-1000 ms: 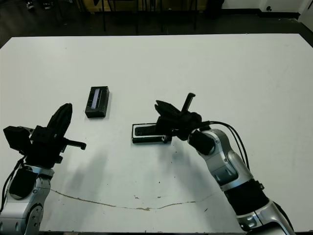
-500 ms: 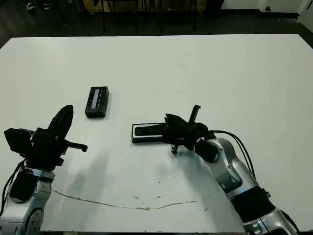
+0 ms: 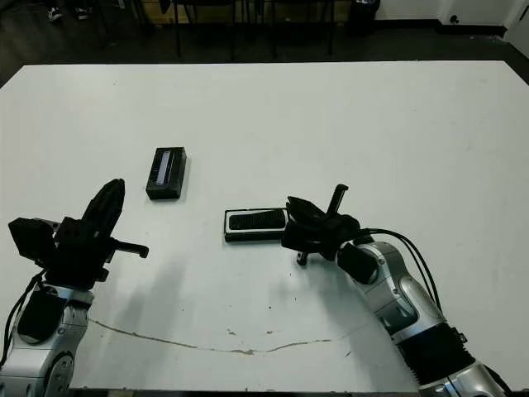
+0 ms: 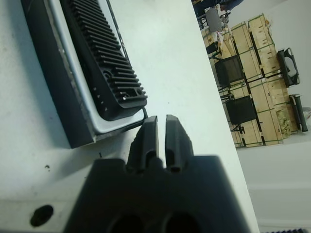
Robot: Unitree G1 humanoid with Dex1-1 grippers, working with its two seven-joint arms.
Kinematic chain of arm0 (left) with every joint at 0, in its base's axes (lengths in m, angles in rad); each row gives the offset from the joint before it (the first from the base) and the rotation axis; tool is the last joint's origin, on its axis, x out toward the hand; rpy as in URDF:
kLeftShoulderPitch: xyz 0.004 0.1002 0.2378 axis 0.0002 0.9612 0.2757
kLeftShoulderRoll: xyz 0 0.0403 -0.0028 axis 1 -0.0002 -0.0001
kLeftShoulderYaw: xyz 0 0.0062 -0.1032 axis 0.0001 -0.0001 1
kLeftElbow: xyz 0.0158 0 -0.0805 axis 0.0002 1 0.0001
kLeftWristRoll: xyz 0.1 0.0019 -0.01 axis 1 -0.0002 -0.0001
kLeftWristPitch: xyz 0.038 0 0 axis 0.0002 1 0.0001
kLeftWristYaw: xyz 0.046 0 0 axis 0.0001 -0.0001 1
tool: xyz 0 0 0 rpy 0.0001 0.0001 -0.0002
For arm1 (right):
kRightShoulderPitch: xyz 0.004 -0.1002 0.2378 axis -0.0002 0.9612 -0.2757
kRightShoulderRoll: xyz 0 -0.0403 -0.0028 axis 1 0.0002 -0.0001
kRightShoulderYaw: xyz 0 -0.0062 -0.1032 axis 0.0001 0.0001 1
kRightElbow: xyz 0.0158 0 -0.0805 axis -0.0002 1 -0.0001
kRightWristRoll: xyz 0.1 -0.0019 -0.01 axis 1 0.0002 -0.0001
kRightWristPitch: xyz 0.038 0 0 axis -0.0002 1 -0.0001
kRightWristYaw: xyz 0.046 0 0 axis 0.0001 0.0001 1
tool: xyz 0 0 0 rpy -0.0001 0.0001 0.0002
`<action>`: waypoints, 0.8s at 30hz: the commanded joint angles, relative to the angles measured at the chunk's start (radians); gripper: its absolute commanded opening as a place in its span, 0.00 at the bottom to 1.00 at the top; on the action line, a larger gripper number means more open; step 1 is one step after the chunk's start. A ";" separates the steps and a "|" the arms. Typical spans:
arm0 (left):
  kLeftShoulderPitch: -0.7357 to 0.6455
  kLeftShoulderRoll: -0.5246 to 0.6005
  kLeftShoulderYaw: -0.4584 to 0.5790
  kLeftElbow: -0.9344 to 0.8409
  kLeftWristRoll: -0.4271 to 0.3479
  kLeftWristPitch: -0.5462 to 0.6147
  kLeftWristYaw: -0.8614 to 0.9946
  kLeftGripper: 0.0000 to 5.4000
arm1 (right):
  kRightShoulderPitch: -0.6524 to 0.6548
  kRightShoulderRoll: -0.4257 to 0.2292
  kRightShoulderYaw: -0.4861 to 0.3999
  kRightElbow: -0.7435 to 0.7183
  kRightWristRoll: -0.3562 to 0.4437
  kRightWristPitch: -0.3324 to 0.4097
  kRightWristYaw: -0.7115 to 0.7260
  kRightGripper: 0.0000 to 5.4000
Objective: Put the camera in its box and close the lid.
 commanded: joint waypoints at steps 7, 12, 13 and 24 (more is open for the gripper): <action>-0.002 0.005 0.002 0.009 0.006 0.016 0.002 0.00 | -0.005 -0.011 -0.098 -0.084 0.102 0.111 0.071 0.00; -0.005 0.007 0.001 0.009 0.013 0.017 0.004 0.00 | -0.034 0.004 -0.151 -0.248 0.195 0.221 0.135 0.00; -0.006 0.007 0.001 0.011 0.013 0.015 0.002 0.00 | -0.035 0.004 -0.153 -0.268 0.202 0.218 0.135 0.00; -0.005 0.004 0.003 0.010 0.006 0.018 0.000 0.00 | -0.015 0.048 -0.066 -0.325 0.225 0.200 0.138 0.00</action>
